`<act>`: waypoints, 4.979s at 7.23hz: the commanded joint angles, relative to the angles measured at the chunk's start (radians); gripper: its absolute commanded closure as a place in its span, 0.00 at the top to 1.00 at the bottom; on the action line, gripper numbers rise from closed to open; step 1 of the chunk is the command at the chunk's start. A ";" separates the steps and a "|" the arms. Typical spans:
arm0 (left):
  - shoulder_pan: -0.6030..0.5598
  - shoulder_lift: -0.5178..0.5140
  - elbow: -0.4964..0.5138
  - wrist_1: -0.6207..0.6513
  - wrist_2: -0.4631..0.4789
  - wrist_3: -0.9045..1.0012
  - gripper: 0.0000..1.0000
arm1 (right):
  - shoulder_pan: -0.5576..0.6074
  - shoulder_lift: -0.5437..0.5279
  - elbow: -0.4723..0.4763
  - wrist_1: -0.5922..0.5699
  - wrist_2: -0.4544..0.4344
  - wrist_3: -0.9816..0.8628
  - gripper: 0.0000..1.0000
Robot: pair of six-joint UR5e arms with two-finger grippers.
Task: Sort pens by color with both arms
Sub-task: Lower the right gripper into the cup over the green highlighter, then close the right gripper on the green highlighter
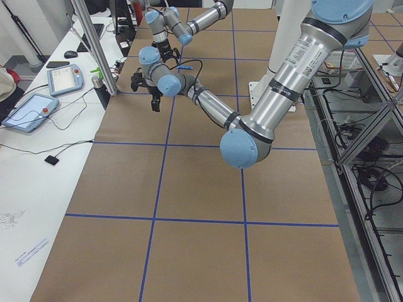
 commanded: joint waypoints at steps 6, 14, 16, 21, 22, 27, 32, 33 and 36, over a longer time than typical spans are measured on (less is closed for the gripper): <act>-0.012 0.045 -0.052 0.005 -0.005 0.049 1.00 | -0.068 0.020 0.008 0.001 -0.004 0.006 0.73; -0.012 0.058 -0.071 0.004 -0.005 0.051 1.00 | -0.045 0.017 0.017 0.002 -0.054 -0.057 0.66; -0.012 0.058 -0.071 0.004 -0.005 0.049 1.00 | -0.045 0.013 0.019 0.002 -0.051 -0.068 0.53; -0.012 0.058 -0.077 0.004 -0.005 0.049 1.00 | -0.048 0.012 0.023 0.002 -0.045 -0.066 0.52; -0.012 0.058 -0.077 0.004 -0.005 0.049 1.00 | -0.048 0.010 0.022 0.002 -0.045 -0.071 0.51; -0.014 0.058 -0.080 0.004 -0.005 0.051 1.00 | -0.048 0.006 0.023 0.002 -0.045 -0.071 0.34; -0.019 0.059 -0.094 0.010 -0.005 0.051 1.00 | -0.047 0.003 0.031 0.002 -0.045 -0.073 0.10; -0.020 0.059 -0.094 0.010 -0.005 0.051 1.00 | -0.047 0.003 0.031 0.002 -0.045 -0.073 0.10; -0.020 0.068 -0.127 0.043 -0.005 0.051 1.00 | -0.021 0.006 0.065 -0.004 -0.021 -0.062 0.10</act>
